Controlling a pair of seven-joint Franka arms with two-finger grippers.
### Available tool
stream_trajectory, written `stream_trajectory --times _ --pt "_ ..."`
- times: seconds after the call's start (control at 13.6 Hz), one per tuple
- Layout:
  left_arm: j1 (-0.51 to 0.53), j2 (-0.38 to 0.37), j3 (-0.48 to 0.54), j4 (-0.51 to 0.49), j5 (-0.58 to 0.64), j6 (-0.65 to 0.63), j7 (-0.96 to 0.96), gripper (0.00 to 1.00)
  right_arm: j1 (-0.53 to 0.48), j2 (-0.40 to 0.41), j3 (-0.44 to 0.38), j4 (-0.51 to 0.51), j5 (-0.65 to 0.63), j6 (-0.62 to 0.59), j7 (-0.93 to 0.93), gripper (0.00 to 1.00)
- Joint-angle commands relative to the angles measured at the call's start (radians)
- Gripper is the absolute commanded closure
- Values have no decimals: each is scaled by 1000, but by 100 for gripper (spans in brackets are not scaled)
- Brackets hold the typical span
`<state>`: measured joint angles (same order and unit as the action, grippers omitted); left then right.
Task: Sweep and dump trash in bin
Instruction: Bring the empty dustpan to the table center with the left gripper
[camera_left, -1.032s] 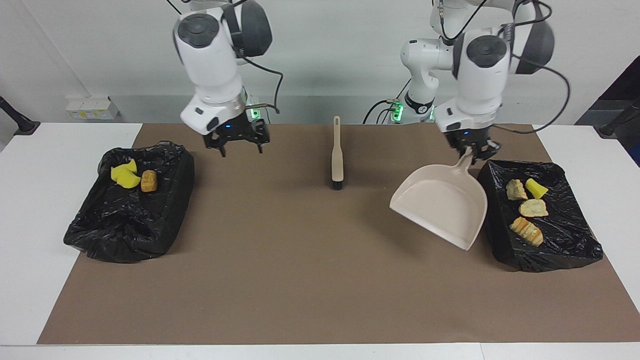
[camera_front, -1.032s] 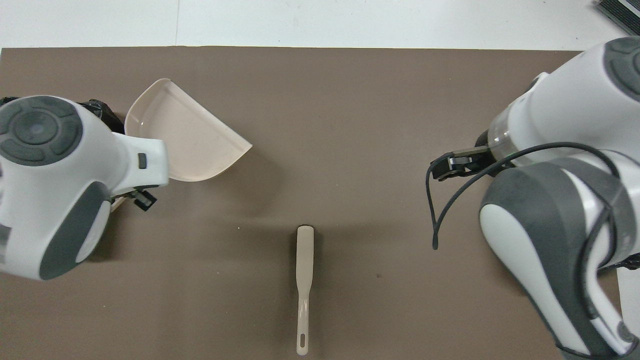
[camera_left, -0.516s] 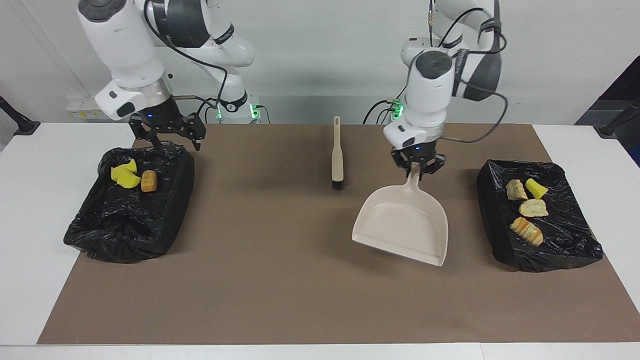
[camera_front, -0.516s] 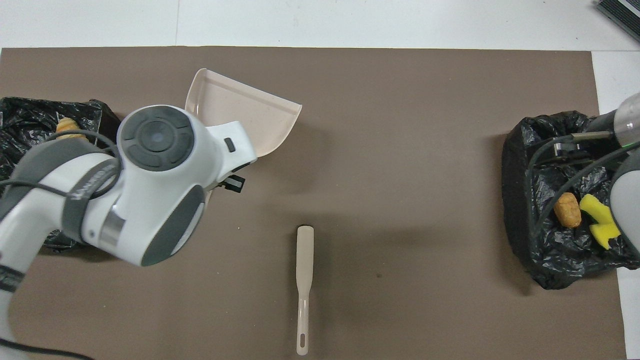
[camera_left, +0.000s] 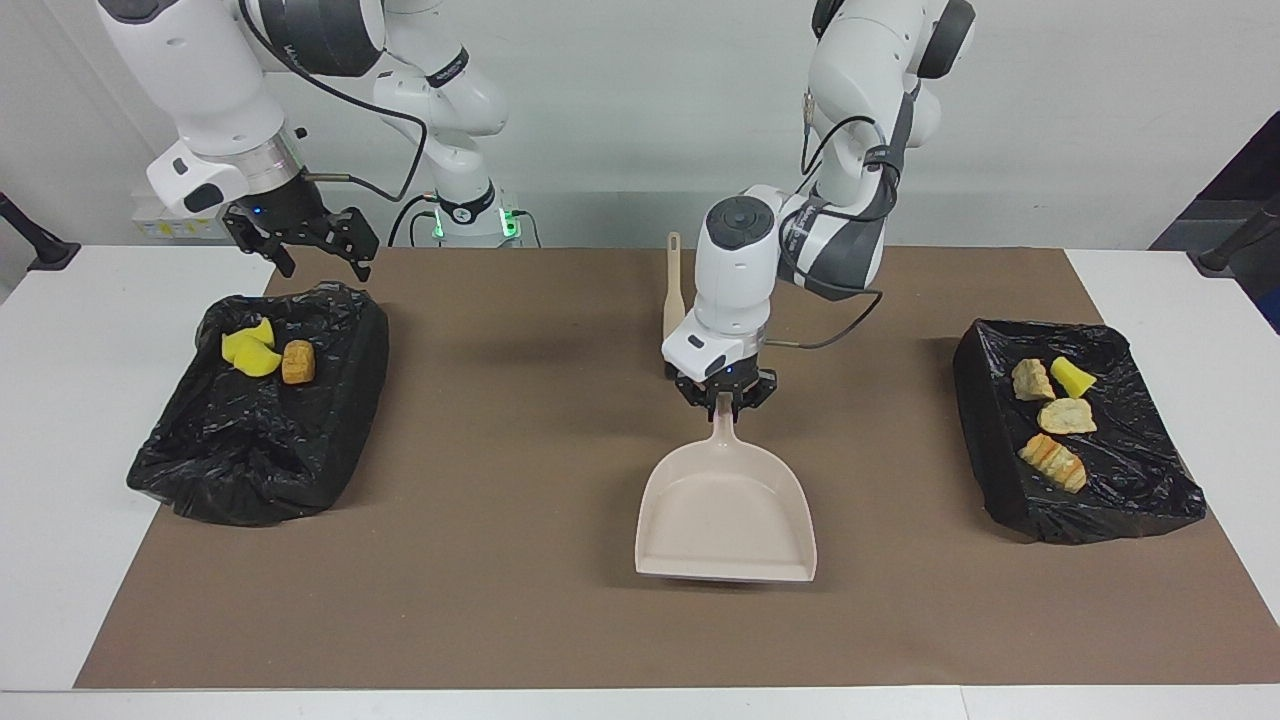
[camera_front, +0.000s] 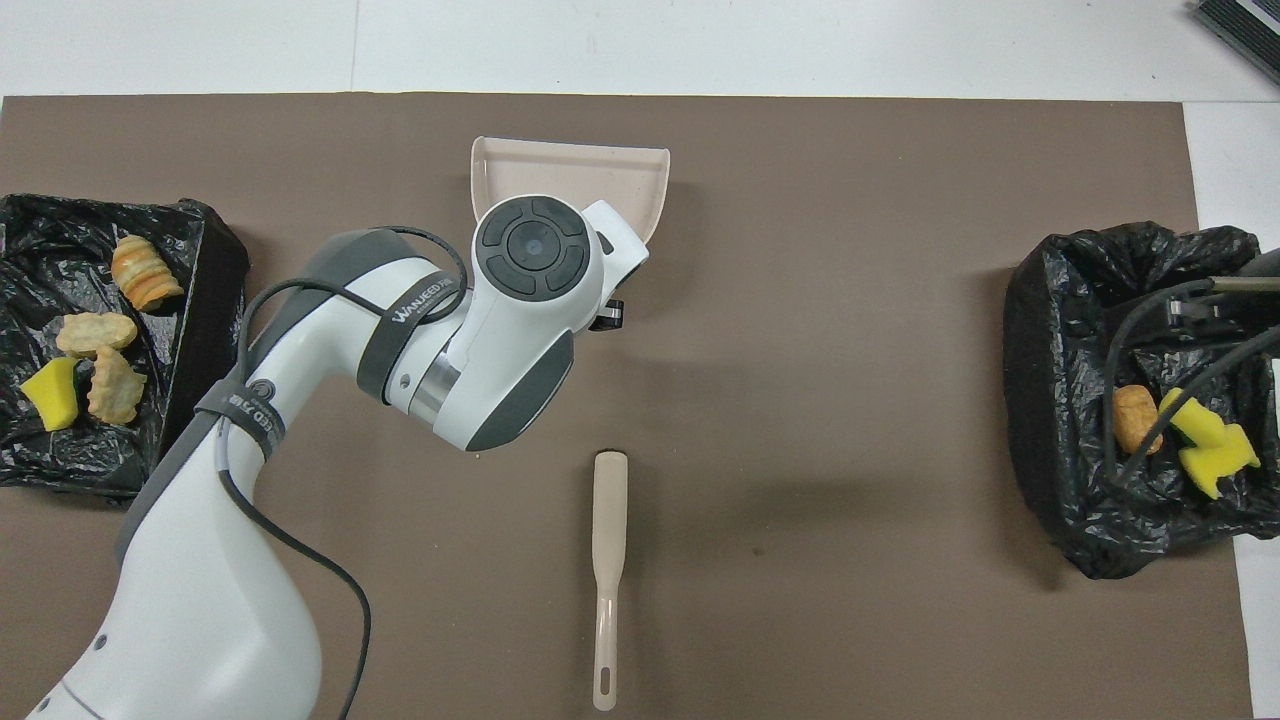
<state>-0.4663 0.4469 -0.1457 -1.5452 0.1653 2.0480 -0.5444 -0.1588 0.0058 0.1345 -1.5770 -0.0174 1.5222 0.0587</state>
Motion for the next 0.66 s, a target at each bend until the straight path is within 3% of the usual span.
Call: stream_trajectory --times 0.0,0.37,0.44,0.59 --pt "-49 73 26 60 -3 35 -90 100 4 -18 5 -15 24 3 16 0" --pt "-57 110 24 67 -4 106 -164 100 2 -18 7 -15 24 3 18 0" --pt "-60 107 24 47 -3 107 -164 95 2 -18 7 -15 24 3 16 0" --pt "-57 105 23 43 -3 106 -160 59 2 -18 7 -15 24 3 16 0"
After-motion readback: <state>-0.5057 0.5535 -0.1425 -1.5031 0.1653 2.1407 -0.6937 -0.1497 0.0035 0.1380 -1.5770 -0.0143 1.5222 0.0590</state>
